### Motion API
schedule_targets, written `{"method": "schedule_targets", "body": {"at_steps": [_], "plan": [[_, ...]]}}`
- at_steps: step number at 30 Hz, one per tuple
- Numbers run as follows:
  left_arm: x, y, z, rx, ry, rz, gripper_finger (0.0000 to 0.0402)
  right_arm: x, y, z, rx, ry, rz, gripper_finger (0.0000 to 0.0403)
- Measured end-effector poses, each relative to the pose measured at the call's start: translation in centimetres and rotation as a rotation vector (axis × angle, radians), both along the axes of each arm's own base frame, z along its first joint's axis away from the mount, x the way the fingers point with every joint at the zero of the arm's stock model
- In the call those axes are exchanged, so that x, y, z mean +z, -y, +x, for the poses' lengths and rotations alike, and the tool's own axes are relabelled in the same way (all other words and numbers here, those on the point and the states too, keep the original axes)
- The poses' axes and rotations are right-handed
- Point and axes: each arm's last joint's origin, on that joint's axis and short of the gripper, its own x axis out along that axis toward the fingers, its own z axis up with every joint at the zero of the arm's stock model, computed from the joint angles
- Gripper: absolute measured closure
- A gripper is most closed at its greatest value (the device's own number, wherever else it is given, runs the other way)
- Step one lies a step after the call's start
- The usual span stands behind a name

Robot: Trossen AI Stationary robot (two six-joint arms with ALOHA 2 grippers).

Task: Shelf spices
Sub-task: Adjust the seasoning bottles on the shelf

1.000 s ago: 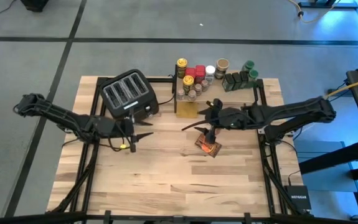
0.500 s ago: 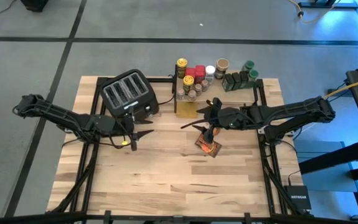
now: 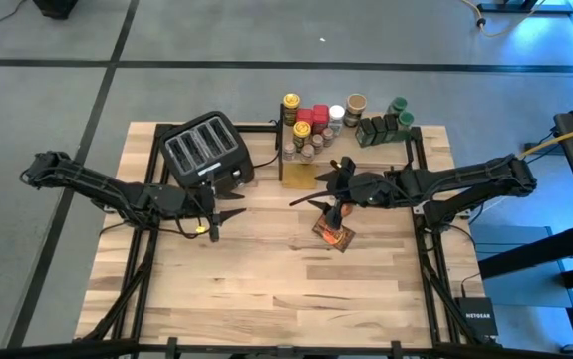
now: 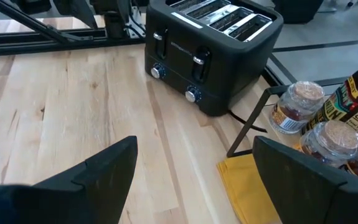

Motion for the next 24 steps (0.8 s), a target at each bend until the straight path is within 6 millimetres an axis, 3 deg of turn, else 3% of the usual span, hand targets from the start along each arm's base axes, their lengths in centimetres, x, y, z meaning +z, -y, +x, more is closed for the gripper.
{"method": "schedule_targets", "body": {"at_steps": [24], "plan": [[0.01, 0.00, 0.00, 0.000, 0.000, 0.000, 0.0249, -0.83, 0.04, 0.63, -0.005, -0.051, -0.084, 0.0091]]}}
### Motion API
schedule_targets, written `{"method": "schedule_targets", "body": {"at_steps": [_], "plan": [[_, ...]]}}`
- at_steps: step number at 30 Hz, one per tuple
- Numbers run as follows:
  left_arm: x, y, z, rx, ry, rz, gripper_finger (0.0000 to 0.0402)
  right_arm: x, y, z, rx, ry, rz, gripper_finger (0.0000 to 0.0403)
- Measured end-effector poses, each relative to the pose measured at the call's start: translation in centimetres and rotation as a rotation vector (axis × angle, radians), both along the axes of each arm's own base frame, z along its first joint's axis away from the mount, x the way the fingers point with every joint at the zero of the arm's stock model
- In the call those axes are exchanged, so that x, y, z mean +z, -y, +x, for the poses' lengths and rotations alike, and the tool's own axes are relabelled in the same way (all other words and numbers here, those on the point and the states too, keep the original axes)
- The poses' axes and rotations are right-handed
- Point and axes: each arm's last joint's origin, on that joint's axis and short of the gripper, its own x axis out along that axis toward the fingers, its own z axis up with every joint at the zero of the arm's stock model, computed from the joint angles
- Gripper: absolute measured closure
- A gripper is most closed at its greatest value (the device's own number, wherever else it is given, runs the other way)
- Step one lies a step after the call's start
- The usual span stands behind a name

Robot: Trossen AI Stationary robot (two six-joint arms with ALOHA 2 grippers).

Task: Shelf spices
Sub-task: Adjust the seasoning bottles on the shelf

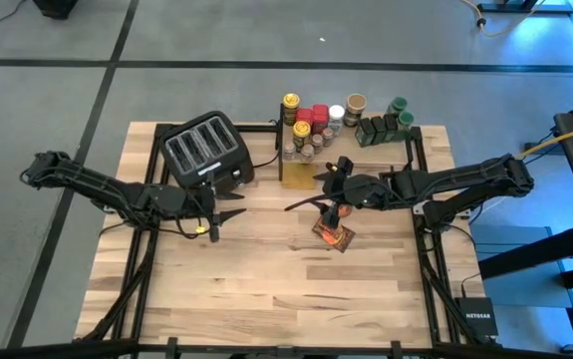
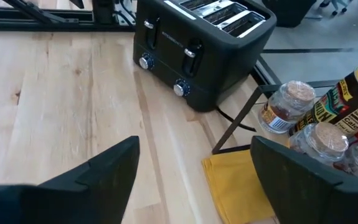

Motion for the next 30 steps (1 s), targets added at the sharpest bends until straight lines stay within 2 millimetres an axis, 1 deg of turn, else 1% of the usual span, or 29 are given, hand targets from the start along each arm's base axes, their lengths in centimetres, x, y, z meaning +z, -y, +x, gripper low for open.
{"method": "schedule_targets", "body": {"at_steps": [4, 12, 18, 22, 27, 30], "plan": [[-0.01, 0.00, 0.00, 0.000, -0.001, 0.000, 0.0249, 0.00, 0.00, 0.00, 0.006, -0.004, -0.010, 0.0132], [-0.01, 0.00, 0.00, 0.000, -0.001, -0.001, 0.0249, -0.04, 0.01, -0.04, 0.020, -0.018, -0.033, 0.0244], [-0.03, 0.00, -0.01, 0.001, -0.001, -0.007, 0.0249, -0.05, 0.03, -0.05, 0.026, -0.028, -0.063, 0.0316], [-0.05, 0.00, -0.01, 0.001, -0.003, -0.007, 0.0249, -0.05, 0.05, -0.07, 0.022, -0.030, -0.069, 0.0355], [-0.07, 0.00, -0.01, 0.001, -0.006, -0.004, 0.0249, -0.04, 0.18, -0.11, 0.001, -0.043, -0.121, 0.0393], [-0.07, 0.00, -0.01, 0.003, -0.004, -0.013, 0.0249, -0.17, 0.26, -0.23, -0.014, -0.065, -0.149, 0.0397]]}}
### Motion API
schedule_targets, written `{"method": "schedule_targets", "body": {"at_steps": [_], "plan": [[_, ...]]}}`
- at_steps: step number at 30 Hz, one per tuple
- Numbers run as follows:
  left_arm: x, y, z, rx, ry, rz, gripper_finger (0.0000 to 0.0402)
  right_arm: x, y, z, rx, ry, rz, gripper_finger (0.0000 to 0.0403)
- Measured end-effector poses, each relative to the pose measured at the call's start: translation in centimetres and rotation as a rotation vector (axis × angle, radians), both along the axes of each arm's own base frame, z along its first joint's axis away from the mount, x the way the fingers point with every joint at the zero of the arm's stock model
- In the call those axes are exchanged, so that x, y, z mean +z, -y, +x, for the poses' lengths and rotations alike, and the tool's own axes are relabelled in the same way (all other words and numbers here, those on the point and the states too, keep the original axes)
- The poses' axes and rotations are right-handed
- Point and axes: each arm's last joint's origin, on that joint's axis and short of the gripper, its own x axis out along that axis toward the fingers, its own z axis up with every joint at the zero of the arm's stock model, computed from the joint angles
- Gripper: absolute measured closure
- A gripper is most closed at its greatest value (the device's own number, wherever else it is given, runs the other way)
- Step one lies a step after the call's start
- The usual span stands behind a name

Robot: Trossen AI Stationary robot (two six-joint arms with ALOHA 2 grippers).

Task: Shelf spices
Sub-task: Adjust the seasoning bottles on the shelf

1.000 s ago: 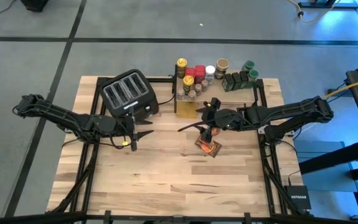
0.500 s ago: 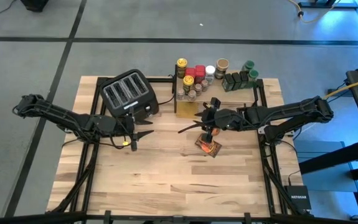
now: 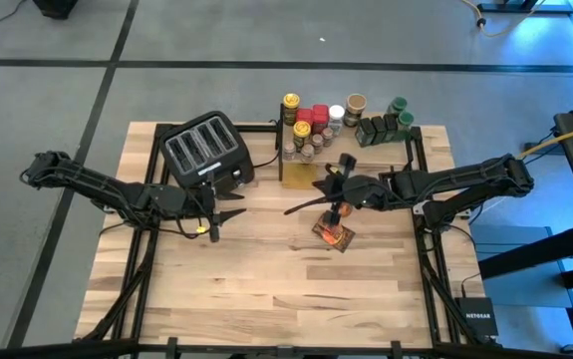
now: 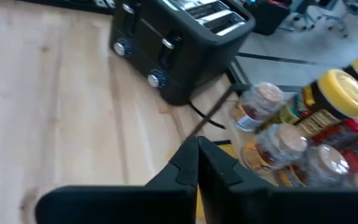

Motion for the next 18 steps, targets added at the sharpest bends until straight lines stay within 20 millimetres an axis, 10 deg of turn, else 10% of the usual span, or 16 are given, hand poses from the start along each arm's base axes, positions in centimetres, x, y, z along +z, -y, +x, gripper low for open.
{"method": "schedule_targets", "body": {"at_steps": [18], "plan": [[-0.1, 0.0, 0.0, 0.004, -0.005, -0.024, 0.0249, 1.6, 2.8, -1.9, -0.091, 0.030, 0.019, 0.0393]]}}
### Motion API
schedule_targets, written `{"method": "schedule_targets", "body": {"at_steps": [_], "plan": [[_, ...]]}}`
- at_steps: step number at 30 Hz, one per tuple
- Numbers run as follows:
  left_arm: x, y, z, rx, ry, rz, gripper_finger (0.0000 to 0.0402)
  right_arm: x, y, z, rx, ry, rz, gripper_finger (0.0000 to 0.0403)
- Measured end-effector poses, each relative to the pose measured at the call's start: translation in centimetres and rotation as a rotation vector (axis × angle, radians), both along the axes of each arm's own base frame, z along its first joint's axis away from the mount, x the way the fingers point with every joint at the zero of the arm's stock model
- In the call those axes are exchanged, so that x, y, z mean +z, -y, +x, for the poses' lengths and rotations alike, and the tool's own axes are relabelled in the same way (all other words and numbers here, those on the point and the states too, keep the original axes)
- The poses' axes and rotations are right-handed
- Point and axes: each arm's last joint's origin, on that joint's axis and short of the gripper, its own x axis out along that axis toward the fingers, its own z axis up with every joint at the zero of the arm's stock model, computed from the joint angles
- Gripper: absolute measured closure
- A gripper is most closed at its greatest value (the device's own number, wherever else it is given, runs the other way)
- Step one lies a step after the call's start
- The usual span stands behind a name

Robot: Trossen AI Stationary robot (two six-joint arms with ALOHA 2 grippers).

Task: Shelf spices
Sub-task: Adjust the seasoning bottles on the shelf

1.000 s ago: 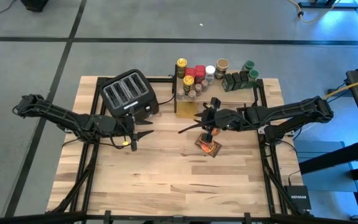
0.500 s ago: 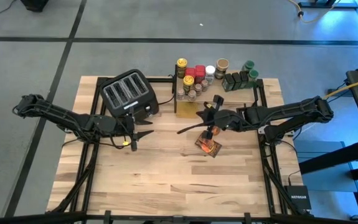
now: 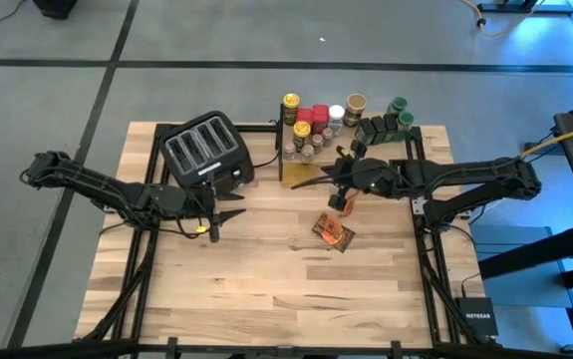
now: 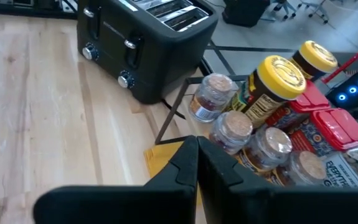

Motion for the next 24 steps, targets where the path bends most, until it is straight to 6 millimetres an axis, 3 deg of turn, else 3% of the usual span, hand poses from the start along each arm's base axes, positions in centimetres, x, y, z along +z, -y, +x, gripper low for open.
{"method": "schedule_targets", "body": {"at_steps": [24], "plan": [[-0.06, -0.02, -0.02, 0.002, -0.006, -0.003, 0.0249, -0.80, 0.11, -0.34, -0.027, -0.066, 0.036, 0.0391]]}}
